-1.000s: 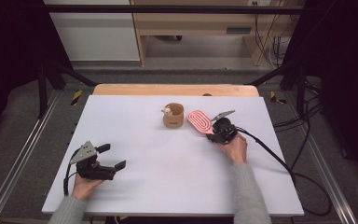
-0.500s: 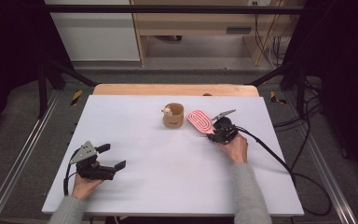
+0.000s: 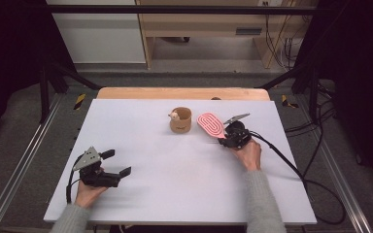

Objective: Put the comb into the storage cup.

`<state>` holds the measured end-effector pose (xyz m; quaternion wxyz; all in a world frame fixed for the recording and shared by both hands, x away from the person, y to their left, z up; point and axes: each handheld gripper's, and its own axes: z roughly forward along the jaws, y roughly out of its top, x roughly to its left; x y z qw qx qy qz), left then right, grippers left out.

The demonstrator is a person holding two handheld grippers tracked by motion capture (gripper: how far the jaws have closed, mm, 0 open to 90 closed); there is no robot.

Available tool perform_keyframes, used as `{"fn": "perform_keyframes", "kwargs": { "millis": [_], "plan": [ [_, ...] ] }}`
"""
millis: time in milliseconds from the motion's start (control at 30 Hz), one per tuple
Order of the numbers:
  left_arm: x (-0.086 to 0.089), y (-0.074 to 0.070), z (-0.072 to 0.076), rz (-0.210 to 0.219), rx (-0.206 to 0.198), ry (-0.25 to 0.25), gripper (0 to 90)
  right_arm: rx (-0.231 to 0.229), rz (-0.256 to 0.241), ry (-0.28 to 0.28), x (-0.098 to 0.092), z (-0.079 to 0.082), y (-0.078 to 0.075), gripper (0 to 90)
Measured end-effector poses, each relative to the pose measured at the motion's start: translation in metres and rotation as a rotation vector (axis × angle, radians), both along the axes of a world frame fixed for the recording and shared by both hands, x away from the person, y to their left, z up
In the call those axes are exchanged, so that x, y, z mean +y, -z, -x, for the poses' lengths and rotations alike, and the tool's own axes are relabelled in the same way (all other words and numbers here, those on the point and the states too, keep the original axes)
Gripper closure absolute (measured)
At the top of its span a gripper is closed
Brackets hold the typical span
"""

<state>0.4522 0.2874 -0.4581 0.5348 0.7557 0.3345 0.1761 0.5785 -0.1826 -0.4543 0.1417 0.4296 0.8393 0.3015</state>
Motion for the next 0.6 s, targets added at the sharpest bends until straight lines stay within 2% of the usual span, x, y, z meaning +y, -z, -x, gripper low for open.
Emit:
{"fn": "perform_keyframes", "kwargs": {
  "millis": [600],
  "plan": [
    [-0.001,0.0,0.0,-0.003,0.002,-0.001,0.9,-0.088,-0.042,-0.033,-0.009,0.032,-0.026,69.3]
  ]
}}
